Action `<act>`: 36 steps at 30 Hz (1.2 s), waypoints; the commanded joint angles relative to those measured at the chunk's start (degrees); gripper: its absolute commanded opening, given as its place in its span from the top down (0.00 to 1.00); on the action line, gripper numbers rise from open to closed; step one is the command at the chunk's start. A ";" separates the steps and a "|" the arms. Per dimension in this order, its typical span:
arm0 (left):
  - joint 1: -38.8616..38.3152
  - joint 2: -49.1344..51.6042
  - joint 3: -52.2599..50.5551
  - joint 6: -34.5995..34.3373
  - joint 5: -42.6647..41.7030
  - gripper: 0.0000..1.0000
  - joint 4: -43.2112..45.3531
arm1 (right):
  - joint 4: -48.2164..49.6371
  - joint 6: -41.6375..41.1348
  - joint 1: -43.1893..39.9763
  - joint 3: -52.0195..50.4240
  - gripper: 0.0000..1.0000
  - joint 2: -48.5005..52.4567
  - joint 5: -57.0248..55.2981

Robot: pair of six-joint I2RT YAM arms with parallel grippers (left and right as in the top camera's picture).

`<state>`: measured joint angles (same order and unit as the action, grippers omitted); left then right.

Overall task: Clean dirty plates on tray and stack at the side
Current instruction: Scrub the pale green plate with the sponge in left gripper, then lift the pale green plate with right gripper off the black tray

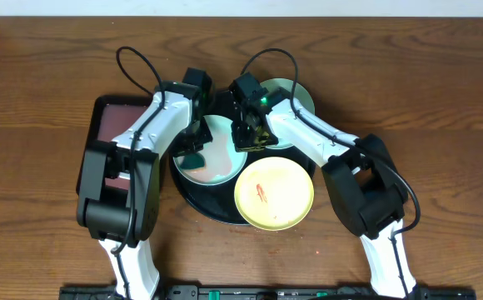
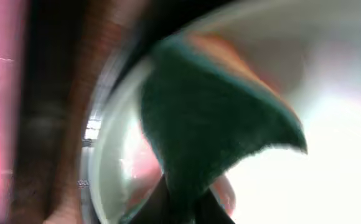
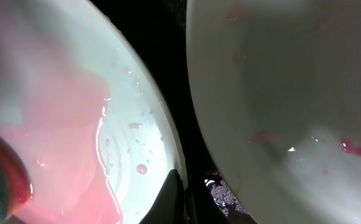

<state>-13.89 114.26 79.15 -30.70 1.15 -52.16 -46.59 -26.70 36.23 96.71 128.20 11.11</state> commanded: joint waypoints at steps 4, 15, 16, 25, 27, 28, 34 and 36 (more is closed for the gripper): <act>0.79 1.79 0.24 18.03 -25.24 0.93 -0.85 | -0.48 0.44 0.35 -0.09 0.99 2.23 -0.33; 0.81 1.79 0.24 2.89 -6.60 0.93 6.45 | -0.48 0.44 0.22 -0.09 0.99 2.23 -0.33; 0.98 1.79 0.63 1.42 -2.05 0.93 6.16 | -0.50 0.44 0.22 -0.09 0.99 2.23 -0.33; 1.57 -2.14 9.20 1.49 2.82 0.93 -5.29 | -0.35 0.44 0.24 -0.09 0.99 2.23 -2.32; 1.64 -4.68 9.70 1.46 2.75 0.93 -6.56 | -0.39 0.44 0.24 -0.09 0.99 2.23 -2.25; 1.70 -6.03 9.70 1.49 2.78 0.93 -7.10 | -0.39 0.46 0.24 -0.09 0.99 2.23 -2.25; 3.89 -13.14 9.70 2.99 2.80 0.93 -11.67 | 0.85 5.03 0.24 -0.09 0.99 2.23 4.94; 5.64 -14.88 9.70 4.07 2.80 0.93 -13.33 | 1.77 7.72 0.17 -0.07 0.99 2.21 8.94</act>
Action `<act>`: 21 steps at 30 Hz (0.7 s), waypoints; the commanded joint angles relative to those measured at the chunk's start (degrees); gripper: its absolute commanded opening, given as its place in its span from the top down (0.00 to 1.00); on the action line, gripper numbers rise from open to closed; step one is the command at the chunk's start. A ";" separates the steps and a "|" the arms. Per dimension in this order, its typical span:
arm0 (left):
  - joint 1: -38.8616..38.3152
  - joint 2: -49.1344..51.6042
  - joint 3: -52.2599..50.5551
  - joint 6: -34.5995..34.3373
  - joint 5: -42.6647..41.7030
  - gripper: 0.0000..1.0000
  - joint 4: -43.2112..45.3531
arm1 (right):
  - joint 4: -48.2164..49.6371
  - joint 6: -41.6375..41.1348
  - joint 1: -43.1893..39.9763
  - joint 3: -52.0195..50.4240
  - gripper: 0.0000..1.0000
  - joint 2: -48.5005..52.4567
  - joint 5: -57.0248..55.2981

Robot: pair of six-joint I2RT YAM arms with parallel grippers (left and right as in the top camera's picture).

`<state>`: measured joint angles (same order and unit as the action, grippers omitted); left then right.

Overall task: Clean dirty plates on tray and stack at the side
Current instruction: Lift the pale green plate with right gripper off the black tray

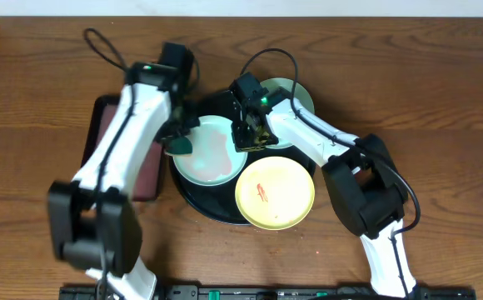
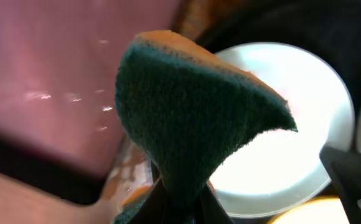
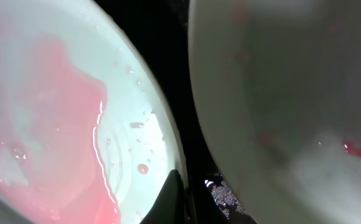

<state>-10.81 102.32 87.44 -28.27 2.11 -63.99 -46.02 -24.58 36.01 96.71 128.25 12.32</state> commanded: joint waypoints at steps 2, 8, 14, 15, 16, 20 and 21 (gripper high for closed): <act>5.11 -4.31 1.42 3.15 1.92 0.93 -2.97 | 2.01 9.14 0.24 0.00 0.99 2.03 12.22; 12.20 -4.98 1.40 4.70 2.03 0.93 -4.79 | 1.22 11.45 -1.36 0.00 0.99 -0.39 15.58; 15.72 -4.98 1.36 4.72 2.03 0.93 -4.72 | 0.92 11.45 -2.43 0.00 0.99 -5.14 15.34; 15.93 -4.98 1.36 4.72 2.03 0.93 -4.72 | 0.81 11.52 -2.45 0.00 0.99 -6.05 14.82; 16.06 -4.98 1.36 4.72 2.05 0.93 -4.70 | 0.52 11.61 -2.43 0.00 0.99 -7.69 12.35; 16.04 -4.98 1.36 4.92 2.05 0.93 -4.37 | -0.66 11.58 -2.10 0.00 0.99 -10.78 3.15; 16.04 -4.98 1.36 4.92 2.05 0.93 -4.31 | -1.11 11.58 -1.92 0.00 0.99 -11.69 0.55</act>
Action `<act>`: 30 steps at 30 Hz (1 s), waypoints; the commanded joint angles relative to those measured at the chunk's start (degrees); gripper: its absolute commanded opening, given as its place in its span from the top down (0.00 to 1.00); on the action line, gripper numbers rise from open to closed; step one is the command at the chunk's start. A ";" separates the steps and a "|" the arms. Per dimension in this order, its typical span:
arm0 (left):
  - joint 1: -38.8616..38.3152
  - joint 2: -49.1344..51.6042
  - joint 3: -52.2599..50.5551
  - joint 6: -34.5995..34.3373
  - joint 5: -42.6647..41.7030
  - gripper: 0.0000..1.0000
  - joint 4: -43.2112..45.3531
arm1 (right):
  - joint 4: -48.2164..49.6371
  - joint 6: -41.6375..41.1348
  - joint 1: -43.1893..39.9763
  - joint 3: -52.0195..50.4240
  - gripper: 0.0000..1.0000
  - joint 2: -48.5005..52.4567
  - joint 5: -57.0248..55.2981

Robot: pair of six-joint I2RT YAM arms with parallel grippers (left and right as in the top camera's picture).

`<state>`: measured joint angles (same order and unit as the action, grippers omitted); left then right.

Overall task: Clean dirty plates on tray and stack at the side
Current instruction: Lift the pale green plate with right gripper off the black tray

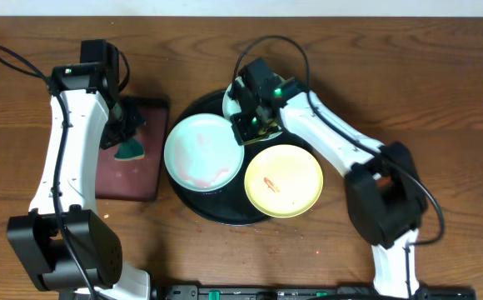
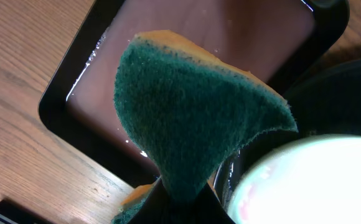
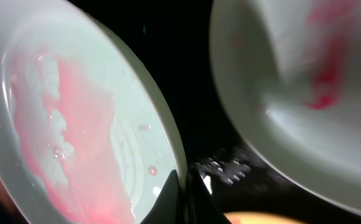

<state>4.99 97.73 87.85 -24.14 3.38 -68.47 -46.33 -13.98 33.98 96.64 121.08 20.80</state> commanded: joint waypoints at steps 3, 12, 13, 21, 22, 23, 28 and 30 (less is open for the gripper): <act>0.24 -0.39 0.94 0.79 0.79 0.92 0.39 | -2.10 1.01 0.70 0.07 0.99 -7.13 -14.64; 0.24 -0.39 0.87 0.79 0.79 0.93 0.81 | -3.85 1.01 5.99 0.07 0.99 -13.81 -35.76; 0.24 -0.39 0.87 0.79 0.79 0.93 0.83 | -4.09 1.01 6.86 0.07 0.99 -14.10 -38.12; 0.24 -0.39 0.87 0.79 0.79 0.92 1.09 | -6.40 0.94 16.37 0.07 0.99 -14.36 -61.26; 0.24 -0.39 0.87 0.79 0.79 0.93 1.11 | -6.40 0.94 17.44 0.07 0.99 -14.36 -63.60; 0.24 -0.39 0.87 0.79 0.79 0.93 1.16 | -6.40 0.92 18.53 0.07 0.99 -14.36 -66.16; 0.24 -0.39 0.87 0.79 0.79 0.92 1.53 | -5.68 0.76 23.87 0.07 0.99 -14.38 -79.03; 0.24 -0.39 0.87 0.76 0.79 0.93 1.66 | -5.27 0.76 25.11 0.07 0.99 -14.38 -82.84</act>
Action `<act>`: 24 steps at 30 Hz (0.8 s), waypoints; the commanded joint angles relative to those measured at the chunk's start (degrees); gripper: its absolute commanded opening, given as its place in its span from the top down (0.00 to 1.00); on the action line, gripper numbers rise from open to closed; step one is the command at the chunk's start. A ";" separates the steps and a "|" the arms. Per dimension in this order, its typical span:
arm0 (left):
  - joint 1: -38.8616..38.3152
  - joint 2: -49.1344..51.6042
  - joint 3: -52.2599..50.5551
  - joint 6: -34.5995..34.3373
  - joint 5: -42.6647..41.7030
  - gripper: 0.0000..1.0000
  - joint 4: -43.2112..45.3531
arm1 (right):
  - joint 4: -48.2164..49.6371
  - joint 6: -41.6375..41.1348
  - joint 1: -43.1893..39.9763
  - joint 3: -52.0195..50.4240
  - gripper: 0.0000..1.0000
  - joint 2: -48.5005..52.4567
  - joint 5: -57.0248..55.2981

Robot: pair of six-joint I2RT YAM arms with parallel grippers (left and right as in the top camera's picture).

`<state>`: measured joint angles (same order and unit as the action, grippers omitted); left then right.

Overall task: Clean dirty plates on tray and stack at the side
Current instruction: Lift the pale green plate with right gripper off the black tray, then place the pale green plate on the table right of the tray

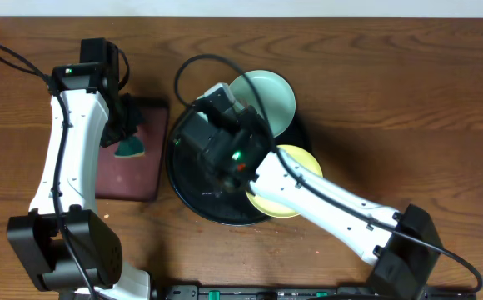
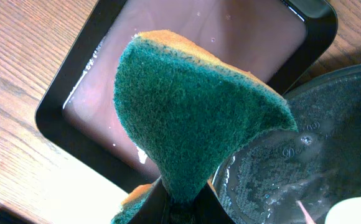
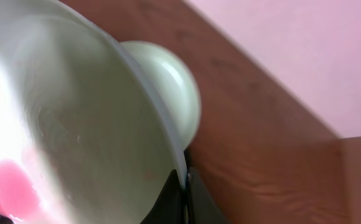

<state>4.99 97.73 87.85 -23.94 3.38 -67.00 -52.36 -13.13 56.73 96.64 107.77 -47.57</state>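
Note:
My right gripper (image 3: 185,186) is shut on the rim of a pale green plate (image 3: 75,124). The plate is lifted and tilted, with pink liquid pooled at its low edge. In the overhead view my raised right arm (image 1: 225,150) hides most of it. A second pale green plate (image 1: 266,96) lies at the back of the round black tray (image 1: 193,196), and a yellow plate (image 1: 301,171) with a red smear lies at the tray's right. My left gripper (image 2: 182,202) is shut on a green sponge (image 2: 193,118) over the rectangular tray (image 1: 133,179).
The rectangular black tray (image 2: 224,43) holds pinkish water and sits left of the round tray. The round tray's wet floor (image 2: 305,162) shows where the lifted plate lay. Wooden table (image 1: 408,100) extends to the right and back. Cables loop above both arms.
My right arm has raised the pale green plate off the round tray and tilted it, so that spot of the tray is now bare. My left gripper and the sponge have stayed over the rectangular tray.
The sponge in my left gripper was first on the pale green plate while my right gripper pinched its rim. The sponge was then off the plate at its left edge, then over the rectangular tray. Now the right gripper holds the plate in the air.

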 commanded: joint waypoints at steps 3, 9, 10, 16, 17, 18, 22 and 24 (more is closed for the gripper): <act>0.24 -0.39 0.87 0.57 0.79 0.92 0.26 | 1.73 -0.09 3.72 0.07 0.99 -1.07 -19.58; 0.24 -0.39 0.87 0.57 0.79 0.93 0.24 | 2.23 -0.11 4.39 0.07 0.99 -1.07 -21.38; 0.24 -0.39 0.87 0.57 0.79 0.93 0.24 | 2.23 -0.11 4.39 0.07 0.99 -1.07 -21.35; 0.24 -0.39 0.87 0.57 0.79 0.93 0.24 | 1.64 -2.05 3.80 0.07 0.99 -1.07 -16.41; 0.24 -0.39 0.87 0.57 0.79 0.93 0.24 | 1.49 -2.05 3.58 0.07 0.99 -1.07 -14.99; 0.24 -0.39 0.87 0.57 0.79 0.93 0.22 | 1.29 -2.05 3.32 0.07 0.99 -1.07 -13.49; 0.24 -0.39 0.87 0.57 0.79 0.93 0.24 | 1.16 -2.05 1.95 0.07 0.99 -1.07 -7.54; 0.24 -0.39 0.87 0.55 0.79 0.93 0.24 | 1.16 -2.08 0.79 0.07 0.99 -1.42 -3.43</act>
<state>4.99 97.73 87.85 -23.94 3.38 -66.78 -51.24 -13.67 59.59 96.64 107.77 -57.34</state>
